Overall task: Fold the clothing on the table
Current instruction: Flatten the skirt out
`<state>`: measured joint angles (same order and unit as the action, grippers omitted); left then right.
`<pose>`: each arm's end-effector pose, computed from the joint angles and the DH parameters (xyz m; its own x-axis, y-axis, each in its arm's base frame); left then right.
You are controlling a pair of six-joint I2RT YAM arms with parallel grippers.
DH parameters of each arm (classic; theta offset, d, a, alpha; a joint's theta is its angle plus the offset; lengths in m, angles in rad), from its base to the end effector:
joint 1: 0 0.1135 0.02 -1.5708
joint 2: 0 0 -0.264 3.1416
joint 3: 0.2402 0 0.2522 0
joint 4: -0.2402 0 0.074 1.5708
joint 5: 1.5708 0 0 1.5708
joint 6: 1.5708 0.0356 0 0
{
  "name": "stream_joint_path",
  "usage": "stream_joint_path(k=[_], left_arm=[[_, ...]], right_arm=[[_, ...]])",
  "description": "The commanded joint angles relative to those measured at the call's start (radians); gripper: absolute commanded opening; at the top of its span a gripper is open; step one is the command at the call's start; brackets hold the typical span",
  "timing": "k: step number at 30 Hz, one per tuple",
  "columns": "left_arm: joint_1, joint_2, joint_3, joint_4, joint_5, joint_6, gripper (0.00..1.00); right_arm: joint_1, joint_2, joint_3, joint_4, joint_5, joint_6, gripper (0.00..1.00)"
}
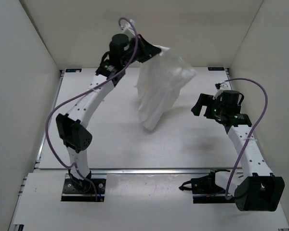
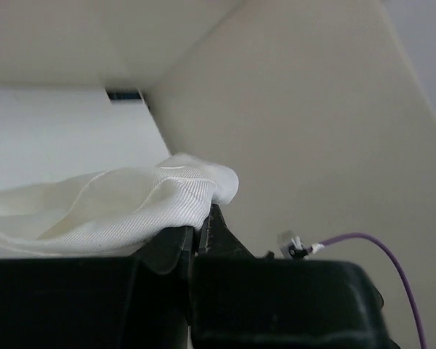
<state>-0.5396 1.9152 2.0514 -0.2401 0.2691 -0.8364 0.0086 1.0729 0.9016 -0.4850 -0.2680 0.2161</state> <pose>0.3824 -0.2401 0.4435 -0.5956 -0.4773 -0.6461 0.4179 0.5027 -0.7567 0.2313 0.0114 0.2967 -0.6427 0.2013 -0.7392 -0.0822 0.9412 0.3277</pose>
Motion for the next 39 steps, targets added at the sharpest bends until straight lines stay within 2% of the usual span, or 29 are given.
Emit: stream_joint_path(k=[1,3,5,6,8,9,11,14,16,19,24,26,30,32,34,37,39], left_arm=[[0.07,-0.166,-0.041,-0.041,-0.005,0.134,0.0],[0.082,-0.296,-0.286,0.098,0.039,0.14,0.0],[0.054,-0.422,-0.611,0.136,0.016,0.151,0.0],[0.046,-0.496,-0.678,0.125,0.015,0.172,0.0],[0.012,-0.597,-0.909,0.096,0.053,0.195,0.0],[0.001,-0.626,-0.953,0.067,0.058,0.207,0.0],[-0.035,-0.746,-1.147,0.032,0.042,0.207,0.0],[-0.008,-0.849,-1.322,-0.028,0.103,0.181,0.0],[0.016,-0.86,-1.358,-0.126,0.159,0.226,0.0],[0.0,-0.852,-1.337,-0.252,0.124,0.289,0.0],[0.018,-0.855,-1.384,-0.261,0.179,0.276,0.0],[0.021,-0.838,-1.383,-0.26,0.2,0.296,0.0],[0.014,-0.794,-1.381,-0.287,0.255,0.335,0.0],[0.015,-0.792,-1.384,-0.321,0.257,0.35,0.0],[0.033,-0.821,-1.398,-0.34,0.268,0.359,0.0],[0.073,-0.863,-1.412,-0.383,0.278,0.379,0.0],[0.095,-0.871,-1.413,-0.406,0.295,0.391,0.0]], right_arm=[[-0.038,-0.034,0.053,0.005,0.007,-0.015,0.99],[-0.042,-0.044,0.039,0.006,0.004,-0.003,0.99],[-0.032,-0.047,0.033,0.02,0.018,0.011,0.99],[-0.026,-0.044,0.027,0.013,0.018,0.017,0.99],[-0.018,-0.041,0.017,0.011,0.009,0.025,0.99],[-0.015,-0.031,0.022,0.011,0.009,0.022,0.99],[-0.015,-0.027,0.017,-0.003,0.026,0.031,0.99],[0.025,-0.031,-0.013,0.025,0.003,0.051,0.99],[0.06,-0.015,-0.027,0.036,0.016,0.071,0.99],[0.1,0.018,-0.03,0.045,-0.016,0.078,0.99],[0.165,0.119,-0.001,0.077,-0.071,0.127,0.99],[0.226,0.156,-0.01,0.132,-0.083,0.141,0.99],[0.258,0.214,-0.095,0.287,-0.177,0.192,0.98],[0.26,0.261,-0.084,0.344,-0.2,0.183,0.96],[0.266,0.291,-0.067,0.362,-0.205,0.1,0.92],[0.274,0.375,0.006,0.388,-0.197,-0.019,0.91],[0.248,0.433,0.032,0.43,-0.249,-0.052,0.93]])
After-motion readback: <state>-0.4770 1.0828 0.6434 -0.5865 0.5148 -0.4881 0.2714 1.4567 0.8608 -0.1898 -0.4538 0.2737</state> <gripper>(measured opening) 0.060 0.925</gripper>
